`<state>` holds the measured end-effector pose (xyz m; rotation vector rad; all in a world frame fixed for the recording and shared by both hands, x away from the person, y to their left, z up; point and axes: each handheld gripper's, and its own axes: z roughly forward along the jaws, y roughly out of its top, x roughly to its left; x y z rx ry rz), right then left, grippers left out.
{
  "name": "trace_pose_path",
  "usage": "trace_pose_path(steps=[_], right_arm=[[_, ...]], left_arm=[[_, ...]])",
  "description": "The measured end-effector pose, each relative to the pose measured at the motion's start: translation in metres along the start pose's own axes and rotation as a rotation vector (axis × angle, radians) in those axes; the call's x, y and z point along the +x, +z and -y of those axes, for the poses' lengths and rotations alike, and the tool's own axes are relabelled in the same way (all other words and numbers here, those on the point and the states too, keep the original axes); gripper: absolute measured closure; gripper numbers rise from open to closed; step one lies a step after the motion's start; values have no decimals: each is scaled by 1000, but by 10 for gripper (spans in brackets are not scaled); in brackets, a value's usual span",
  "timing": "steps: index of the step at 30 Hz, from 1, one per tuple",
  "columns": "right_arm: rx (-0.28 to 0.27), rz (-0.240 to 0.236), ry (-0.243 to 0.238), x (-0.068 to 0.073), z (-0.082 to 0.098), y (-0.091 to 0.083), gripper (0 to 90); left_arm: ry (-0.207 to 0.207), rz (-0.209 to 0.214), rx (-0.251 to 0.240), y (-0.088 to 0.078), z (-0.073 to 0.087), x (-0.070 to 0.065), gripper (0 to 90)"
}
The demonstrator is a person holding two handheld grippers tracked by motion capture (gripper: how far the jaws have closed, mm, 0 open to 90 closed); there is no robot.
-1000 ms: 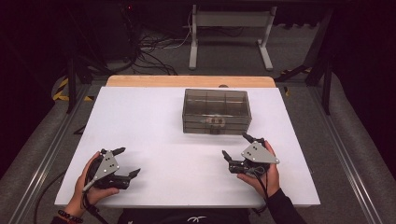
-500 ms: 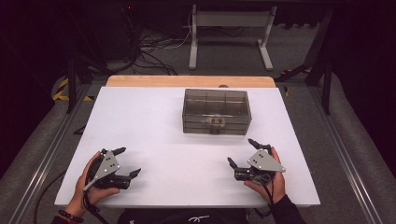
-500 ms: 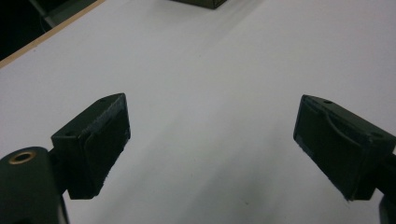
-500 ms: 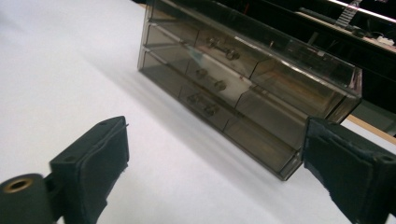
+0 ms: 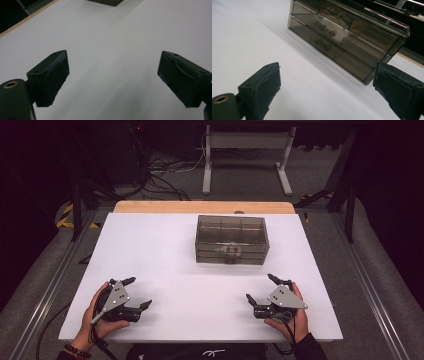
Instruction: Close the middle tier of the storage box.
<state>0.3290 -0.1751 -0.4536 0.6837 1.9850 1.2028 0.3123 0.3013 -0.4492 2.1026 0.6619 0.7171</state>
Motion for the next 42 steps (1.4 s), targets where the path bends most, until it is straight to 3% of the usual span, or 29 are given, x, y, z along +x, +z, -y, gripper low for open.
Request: trace_pose_path(steps=[13, 42], right_arm=[[-19, 6, 22, 0, -3, -2, 84], [-17, 15, -2, 0, -3, 1, 89]], left_arm=[[6, 2, -14, -4, 1, -1, 112], [-10, -12, -7, -2, 2, 0, 80]])
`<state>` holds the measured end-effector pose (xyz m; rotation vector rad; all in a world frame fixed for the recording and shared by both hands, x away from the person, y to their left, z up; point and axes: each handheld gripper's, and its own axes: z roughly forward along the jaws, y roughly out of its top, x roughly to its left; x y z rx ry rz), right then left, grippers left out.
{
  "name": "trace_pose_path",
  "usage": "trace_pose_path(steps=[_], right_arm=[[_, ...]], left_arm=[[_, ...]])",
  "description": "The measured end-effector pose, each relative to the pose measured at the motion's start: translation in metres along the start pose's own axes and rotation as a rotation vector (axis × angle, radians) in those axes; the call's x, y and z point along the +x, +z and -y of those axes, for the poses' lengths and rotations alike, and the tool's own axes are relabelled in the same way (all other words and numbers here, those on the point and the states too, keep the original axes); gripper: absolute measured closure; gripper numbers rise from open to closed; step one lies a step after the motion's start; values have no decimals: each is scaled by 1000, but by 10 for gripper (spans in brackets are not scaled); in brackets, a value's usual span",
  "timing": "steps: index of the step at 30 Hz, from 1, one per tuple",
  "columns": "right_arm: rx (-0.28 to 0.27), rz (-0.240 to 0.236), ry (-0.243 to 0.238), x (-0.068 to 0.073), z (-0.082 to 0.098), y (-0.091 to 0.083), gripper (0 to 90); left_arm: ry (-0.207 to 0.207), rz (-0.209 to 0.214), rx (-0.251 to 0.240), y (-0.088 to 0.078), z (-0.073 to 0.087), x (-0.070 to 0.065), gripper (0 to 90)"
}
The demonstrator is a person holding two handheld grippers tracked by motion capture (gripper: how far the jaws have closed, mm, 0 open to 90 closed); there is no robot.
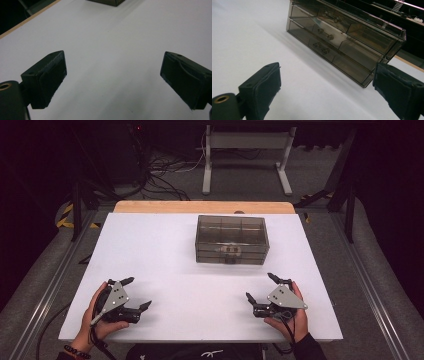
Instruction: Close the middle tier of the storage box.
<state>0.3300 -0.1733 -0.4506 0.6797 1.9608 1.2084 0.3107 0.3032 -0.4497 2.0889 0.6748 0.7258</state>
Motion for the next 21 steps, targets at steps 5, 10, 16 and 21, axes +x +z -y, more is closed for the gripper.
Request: trace_pose_path(steps=[5, 10, 16, 21], right_arm=[[2, 2, 3, 0, 0, 1, 90], [6, 5, 0, 0, 1, 1, 90], [9, 8, 7, -2, 1, 2, 90], [10, 9, 12, -3, 2, 2, 90]], left_arm=[[3, -4, 6, 1, 0, 0, 80], [5, -3, 3, 2, -1, 0, 80], [-2, 0, 7, 3, 0, 1, 80], [0, 2, 7, 4, -1, 1, 80]])
